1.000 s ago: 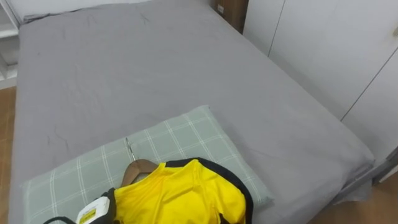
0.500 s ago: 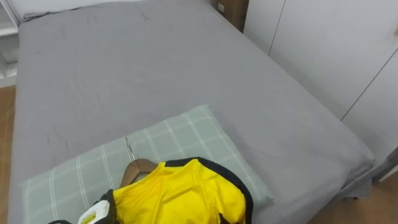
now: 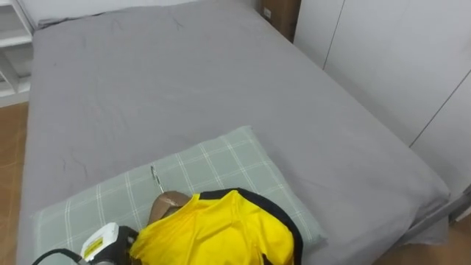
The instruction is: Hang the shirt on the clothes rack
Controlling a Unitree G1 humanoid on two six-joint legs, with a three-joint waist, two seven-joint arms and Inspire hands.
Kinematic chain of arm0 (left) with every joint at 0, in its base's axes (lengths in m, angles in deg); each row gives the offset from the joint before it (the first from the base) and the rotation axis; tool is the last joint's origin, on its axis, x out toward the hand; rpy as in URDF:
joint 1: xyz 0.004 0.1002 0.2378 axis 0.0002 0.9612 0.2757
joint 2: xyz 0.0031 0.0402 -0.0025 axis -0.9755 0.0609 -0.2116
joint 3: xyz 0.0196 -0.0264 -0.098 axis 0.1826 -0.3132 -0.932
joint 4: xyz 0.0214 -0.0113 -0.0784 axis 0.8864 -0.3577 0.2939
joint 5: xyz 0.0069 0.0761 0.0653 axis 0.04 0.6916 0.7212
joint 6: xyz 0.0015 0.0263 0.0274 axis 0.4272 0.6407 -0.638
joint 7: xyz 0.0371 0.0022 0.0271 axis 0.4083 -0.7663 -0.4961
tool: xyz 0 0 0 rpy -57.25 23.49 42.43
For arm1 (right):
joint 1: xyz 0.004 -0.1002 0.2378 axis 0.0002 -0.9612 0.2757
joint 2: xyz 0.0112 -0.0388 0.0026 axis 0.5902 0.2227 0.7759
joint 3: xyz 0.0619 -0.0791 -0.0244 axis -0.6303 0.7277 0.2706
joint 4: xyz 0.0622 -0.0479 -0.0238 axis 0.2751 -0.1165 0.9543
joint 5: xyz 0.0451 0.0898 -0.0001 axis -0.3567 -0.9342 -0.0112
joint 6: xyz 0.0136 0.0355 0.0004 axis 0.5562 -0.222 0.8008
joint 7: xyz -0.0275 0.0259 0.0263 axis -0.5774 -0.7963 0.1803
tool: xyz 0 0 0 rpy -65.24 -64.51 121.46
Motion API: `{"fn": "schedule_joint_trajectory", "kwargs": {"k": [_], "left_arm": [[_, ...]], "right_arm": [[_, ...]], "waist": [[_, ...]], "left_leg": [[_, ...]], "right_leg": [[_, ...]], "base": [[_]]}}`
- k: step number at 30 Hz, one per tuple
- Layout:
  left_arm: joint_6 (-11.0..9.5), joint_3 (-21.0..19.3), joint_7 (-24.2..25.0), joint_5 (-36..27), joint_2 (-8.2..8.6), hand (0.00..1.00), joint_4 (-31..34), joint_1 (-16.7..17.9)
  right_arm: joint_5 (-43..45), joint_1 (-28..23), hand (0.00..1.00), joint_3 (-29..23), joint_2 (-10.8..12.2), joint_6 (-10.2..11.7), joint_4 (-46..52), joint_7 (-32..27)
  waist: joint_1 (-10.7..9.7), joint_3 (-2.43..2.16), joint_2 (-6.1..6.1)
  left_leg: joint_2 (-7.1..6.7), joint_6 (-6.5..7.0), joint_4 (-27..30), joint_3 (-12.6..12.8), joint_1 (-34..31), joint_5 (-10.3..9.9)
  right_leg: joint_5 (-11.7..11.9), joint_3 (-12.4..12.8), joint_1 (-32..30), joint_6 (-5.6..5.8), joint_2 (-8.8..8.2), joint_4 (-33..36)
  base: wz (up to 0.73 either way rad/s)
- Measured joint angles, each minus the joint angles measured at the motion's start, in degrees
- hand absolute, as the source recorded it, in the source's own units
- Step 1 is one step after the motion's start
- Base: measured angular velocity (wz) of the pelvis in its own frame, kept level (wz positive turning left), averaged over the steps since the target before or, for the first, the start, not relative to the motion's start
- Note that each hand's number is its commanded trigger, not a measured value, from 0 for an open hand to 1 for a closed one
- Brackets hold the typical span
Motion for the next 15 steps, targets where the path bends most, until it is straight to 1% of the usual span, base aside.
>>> {"fn": "schedule_joint_trajectory", "kwargs": {"k": [4,10,15], "left_arm": [[0.0,0.0,0.5,-0.5,0.06,1.00,0.0,0.0],[0.1,0.0,0.5,-2.2,0.09,1.00,0.0,0.1],[0.1,0.0,0.5,-2.2,0.09,1.00,0.0,0.1]], "right_arm": [[0.0,0.1,0.00,0.0,0.0,0.3,0.0,0.0],[0.0,0.2,0.00,0.2,0.0,0.3,0.0,0.0],[0.0,0.1,0.00,0.5,0.0,0.6,0.0,-0.1]], "waist": [[0.0,0.09,0.15],[0.0,0.11,0.18],[0.0,0.12,0.19]], "left_leg": [[0.02,0.00,0.0,0.0,-0.1,0.0],[0.04,-0.01,-0.1,0.0,-0.1,0.0],[0.06,-0.01,-0.1,0.1,-0.1,0.0]], "right_leg": [[0.0,0.0,-0.1,0.00,0.01,0.0],[0.0,0.1,-0.2,0.00,0.04,0.0],[0.0,0.1,-0.2,0.00,0.05,0.0]], "base": [[0.00],[0.00],[0.00]]}}
